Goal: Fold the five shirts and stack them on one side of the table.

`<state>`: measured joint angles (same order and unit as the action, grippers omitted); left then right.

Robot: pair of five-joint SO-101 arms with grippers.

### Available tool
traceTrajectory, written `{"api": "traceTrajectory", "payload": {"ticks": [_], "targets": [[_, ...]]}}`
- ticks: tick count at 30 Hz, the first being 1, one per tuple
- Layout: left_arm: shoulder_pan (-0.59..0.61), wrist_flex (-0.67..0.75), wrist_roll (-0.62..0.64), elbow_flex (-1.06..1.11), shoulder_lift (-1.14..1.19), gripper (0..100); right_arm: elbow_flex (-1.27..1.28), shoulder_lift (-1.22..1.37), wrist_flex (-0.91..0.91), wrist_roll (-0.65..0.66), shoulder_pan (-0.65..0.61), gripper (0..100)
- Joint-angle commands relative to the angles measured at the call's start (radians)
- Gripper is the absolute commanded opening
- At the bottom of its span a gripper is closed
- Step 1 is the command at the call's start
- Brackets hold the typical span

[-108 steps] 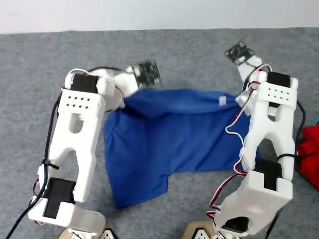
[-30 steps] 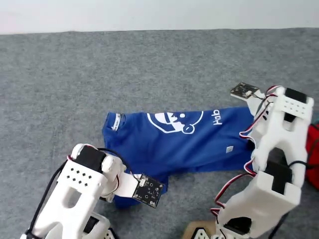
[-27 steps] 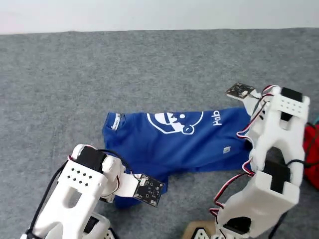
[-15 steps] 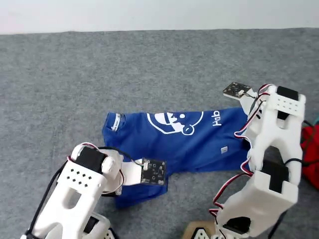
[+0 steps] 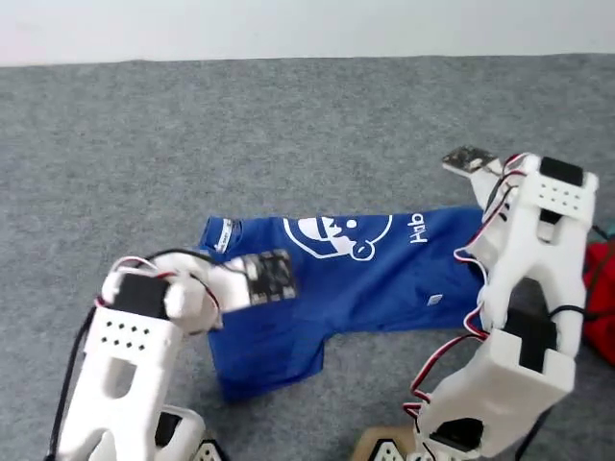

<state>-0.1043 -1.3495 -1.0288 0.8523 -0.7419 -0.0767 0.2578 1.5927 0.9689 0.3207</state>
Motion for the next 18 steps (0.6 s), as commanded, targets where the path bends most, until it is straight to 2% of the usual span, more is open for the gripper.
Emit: {"api": "traceTrajectory", "payload": {"ticks": [1, 5, 9, 13, 16, 18], "targets": [[0.063, 0.13, 0.1, -0.042, -0.017, 12, -0.123, -0.056, 0.084, -0.011, 0.005, 24.0], [0.101, 0.247, 0.281, -0.041, -0.011, 12, -0.161, -0.051, 0.108, -0.012, -0.013, 23.9], [0.146, 0.411, 0.494, 0.005, -0.011, 12, -0.146, -0.028, 0.059, -0.044, -0.091, 23.2], [0.146, 0.54, 0.657, 0.101, -0.011, 11, -0.143, 0.051, -0.041, -0.166, -0.15, 11.9], [0.146, 0.664, 0.747, 0.171, -0.009, 4, -0.143, 0.127, -0.077, -0.245, -0.179, 0.2], [0.146, 0.763, 0.773, 0.216, -0.009, 0, -0.143, 0.163, -0.073, -0.281, -0.186, 2.3]]}}
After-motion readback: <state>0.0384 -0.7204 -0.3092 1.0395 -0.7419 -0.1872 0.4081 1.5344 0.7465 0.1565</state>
